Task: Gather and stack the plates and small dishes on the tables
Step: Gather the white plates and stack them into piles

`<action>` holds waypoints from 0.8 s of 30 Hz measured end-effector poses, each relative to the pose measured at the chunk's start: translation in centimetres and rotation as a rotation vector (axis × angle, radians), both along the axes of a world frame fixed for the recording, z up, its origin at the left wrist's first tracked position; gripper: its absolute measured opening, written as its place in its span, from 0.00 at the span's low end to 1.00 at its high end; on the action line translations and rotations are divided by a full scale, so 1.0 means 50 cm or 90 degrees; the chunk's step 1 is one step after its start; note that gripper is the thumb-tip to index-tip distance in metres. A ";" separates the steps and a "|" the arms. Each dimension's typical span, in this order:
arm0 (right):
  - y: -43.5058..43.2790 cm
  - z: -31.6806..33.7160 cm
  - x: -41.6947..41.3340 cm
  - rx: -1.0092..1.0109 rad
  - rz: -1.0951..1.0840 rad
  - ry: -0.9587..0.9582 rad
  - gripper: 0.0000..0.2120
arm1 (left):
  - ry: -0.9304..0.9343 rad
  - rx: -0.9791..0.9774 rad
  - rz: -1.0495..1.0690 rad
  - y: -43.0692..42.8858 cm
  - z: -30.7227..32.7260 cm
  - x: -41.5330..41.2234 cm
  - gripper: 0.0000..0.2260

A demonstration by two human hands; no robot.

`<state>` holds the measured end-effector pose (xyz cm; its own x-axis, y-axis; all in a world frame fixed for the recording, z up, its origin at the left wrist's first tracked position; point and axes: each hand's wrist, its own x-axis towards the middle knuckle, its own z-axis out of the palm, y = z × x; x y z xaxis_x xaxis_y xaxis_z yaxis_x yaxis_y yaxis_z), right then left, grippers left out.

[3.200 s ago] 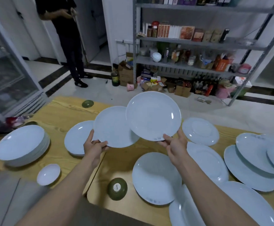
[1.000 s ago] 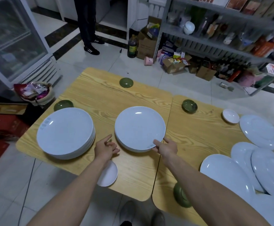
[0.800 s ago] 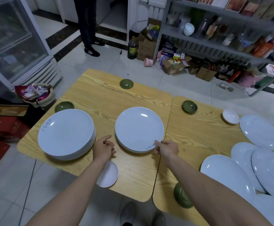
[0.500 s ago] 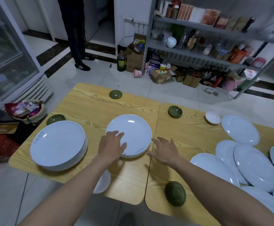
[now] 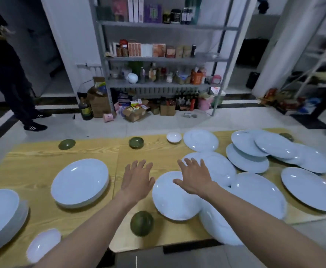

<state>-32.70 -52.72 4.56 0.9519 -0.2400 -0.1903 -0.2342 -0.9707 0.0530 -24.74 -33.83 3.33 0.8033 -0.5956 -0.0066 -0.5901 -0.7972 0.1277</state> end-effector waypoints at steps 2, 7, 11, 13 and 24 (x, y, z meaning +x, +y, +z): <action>-0.062 0.015 -0.073 0.009 -0.033 -0.016 0.36 | -0.014 -0.009 -0.031 -0.079 0.008 -0.057 0.23; -0.228 0.033 -0.255 0.022 -0.119 -0.033 0.35 | -0.034 -0.041 -0.117 -0.279 0.015 -0.200 0.23; -0.337 0.029 -0.359 0.043 -0.188 -0.027 0.35 | -0.037 -0.029 -0.188 -0.414 0.016 -0.278 0.22; -0.387 0.027 -0.394 0.053 -0.216 -0.028 0.35 | -0.038 -0.025 -0.210 -0.476 0.015 -0.298 0.23; -0.724 -0.045 -0.482 0.115 -0.345 -0.002 0.36 | 0.040 -0.064 -0.276 -0.865 -0.073 -0.332 0.24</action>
